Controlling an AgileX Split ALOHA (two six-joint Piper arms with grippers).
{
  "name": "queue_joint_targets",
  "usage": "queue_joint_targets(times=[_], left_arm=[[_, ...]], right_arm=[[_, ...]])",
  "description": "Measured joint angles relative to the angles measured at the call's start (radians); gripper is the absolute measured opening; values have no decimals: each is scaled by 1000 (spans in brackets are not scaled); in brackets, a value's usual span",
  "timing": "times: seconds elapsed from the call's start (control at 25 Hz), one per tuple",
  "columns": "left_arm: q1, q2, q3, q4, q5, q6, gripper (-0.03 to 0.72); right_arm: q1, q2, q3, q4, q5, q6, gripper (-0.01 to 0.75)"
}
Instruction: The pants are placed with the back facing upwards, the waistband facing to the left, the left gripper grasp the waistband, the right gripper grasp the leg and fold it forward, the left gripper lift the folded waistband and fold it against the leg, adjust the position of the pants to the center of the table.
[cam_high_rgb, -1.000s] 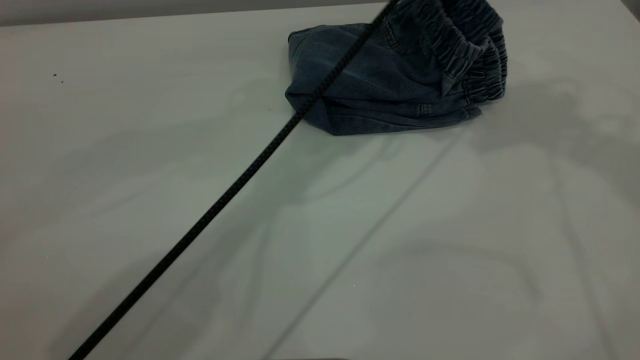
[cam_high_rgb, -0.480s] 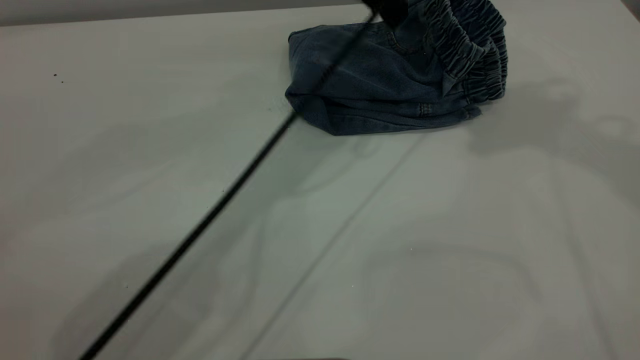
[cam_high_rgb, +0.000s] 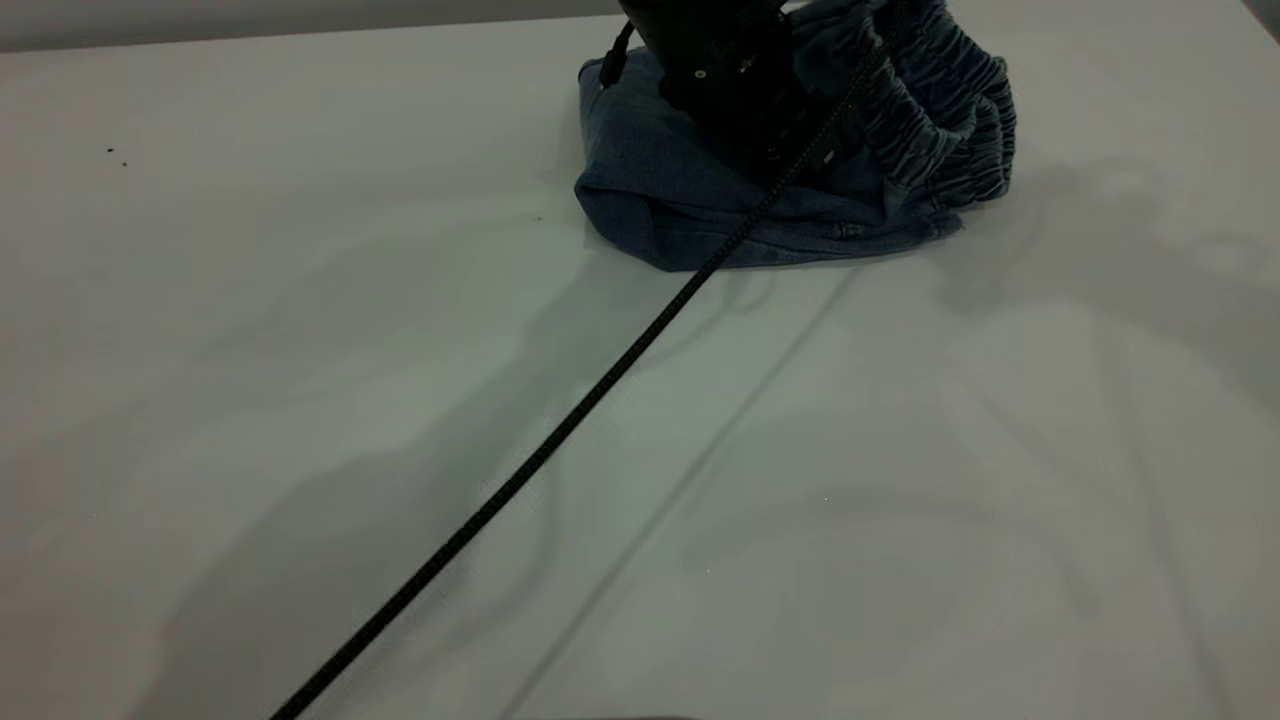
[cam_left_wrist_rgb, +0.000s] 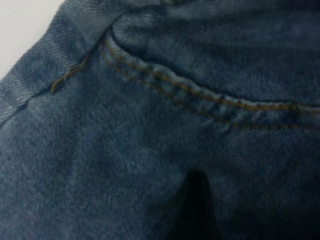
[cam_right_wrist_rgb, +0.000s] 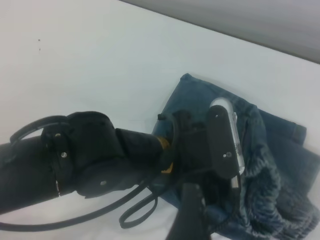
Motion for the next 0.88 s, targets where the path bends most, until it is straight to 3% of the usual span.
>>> queue_joint_targets(times=[0.28,0.6,0.88], left_arm=[[0,-24,-12,4,309,-50,549],[0,-39,-12,117,633,-286,549],[0,-35,-56,205,721,-332,549]], right_arm=[[0,0,0,0,19,3,514],[0,0,0,-1,25,5,514],[0,0,0,-1,36,7,514]])
